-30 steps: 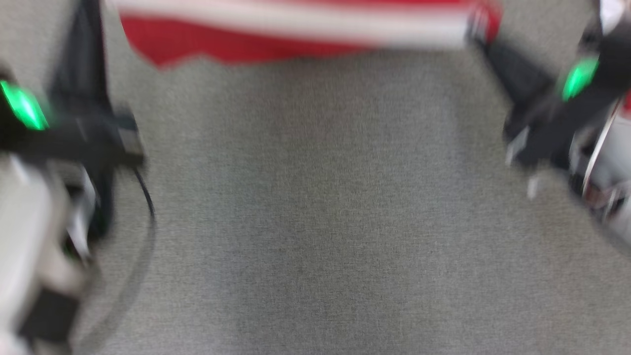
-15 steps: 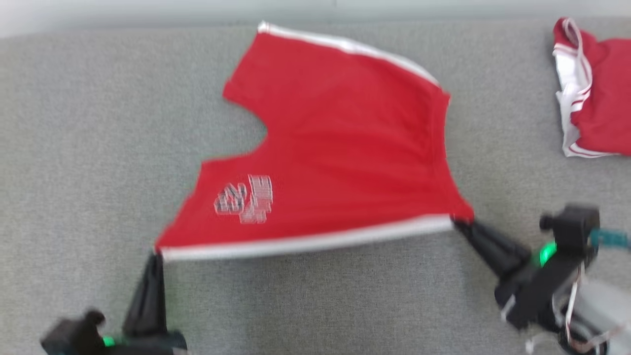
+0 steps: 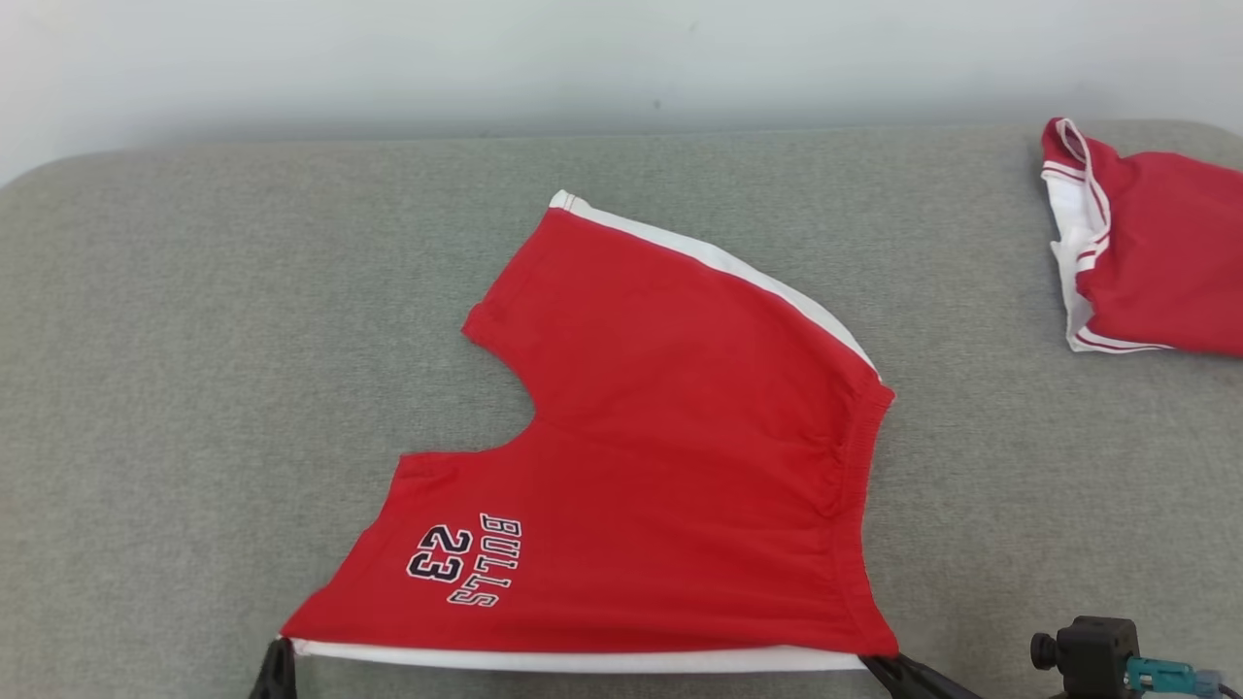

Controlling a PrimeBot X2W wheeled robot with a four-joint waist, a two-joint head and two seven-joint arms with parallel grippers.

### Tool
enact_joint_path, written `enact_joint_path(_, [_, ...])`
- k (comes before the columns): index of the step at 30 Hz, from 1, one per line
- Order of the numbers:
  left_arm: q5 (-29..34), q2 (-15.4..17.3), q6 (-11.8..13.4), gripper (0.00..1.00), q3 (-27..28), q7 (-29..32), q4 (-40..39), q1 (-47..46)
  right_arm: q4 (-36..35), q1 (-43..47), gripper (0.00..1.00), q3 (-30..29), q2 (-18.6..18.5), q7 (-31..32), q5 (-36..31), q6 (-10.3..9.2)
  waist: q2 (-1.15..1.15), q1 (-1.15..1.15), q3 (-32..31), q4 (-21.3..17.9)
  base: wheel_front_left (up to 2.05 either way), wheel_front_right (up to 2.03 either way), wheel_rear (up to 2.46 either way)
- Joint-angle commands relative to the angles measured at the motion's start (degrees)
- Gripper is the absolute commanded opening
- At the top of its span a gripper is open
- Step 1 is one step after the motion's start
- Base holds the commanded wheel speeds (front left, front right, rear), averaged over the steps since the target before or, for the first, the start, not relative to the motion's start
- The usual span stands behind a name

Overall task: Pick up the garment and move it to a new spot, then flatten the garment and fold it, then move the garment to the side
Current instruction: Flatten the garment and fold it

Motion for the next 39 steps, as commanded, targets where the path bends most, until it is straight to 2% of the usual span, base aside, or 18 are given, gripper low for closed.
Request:
enact_joint_path(1, [1.3,0.7,0.1,0.00,1.8,-0.2,-0.5,0.1,-0.2,1.2,0.00,-1.9,-0.1,-0.3,0.4,-0.29,0.01,0.01,-0.2,-0.8,0.00,0.00,0.00])
enact_joint_path(7, [4.2,3.1,-0.7,0.00,0.7,-0.2,-2.3,-4.4,-2.2,0.9,0.00,-4.4,2.1,0.2,-1.0,-0.29,0.01,0.01,0.6,-2.6,0.00,0.00,0.00])
enact_joint_path(11, [5.8,7.7,-1.2,0.00,-1.6,1.5,-3.4,-11.6,-3.0,-1.4,0.00,-6.7,4.3,1.1,-1.7,-0.25,0.01,0.01,2.2,-4.4,0.00,0.00,0.00])
enact_joint_path(16, [5.9,13.2,-1.2,0.00,-5.9,7.0,-4.5,-23.9,-1.8,-5.5,0.00,-9.8,7.5,1.9,-1.9,-0.24,0.01,0.01,5.6,-7.0,0.00,0.00,0.00])
enact_joint_path(22, [4.0,20.4,-1.3,0.00,-12.1,12.1,-0.1,-39.1,2.2,-13.1,0.00,-11.6,12.6,3.6,-3.6,-0.24,0.01,0.01,11.0,-11.3,0.00,0.00,0.00])
enact_joint_path(27, [1.7,24.0,-1.3,0.00,-18.5,14.2,6.0,-49.6,7.0,-19.2,0.00,-12.7,16.4,3.9,-5.4,-0.24,0.01,0.01,14.4,-13.7,0.00,0.00,0.00])
enact_joint_path(31, [0.9,25.2,-1.3,0.00,-23.8,15.1,11.3,-56.7,9.5,-22.7,0.00,-13.0,18.4,3.9,-6.1,-0.24,0.01,0.01,16.5,-14.9,0.00,0.00,0.00])
enact_joint_path(39, [-1.5,25.2,-1.3,0.00,-31.2,14.4,22.6,-66.8,12.9,-28.1,0.00,-12.1,22.3,4.1,-7.1,-0.24,0.01,0.01,18.9,-16.6,0.00,0.00,0.00])
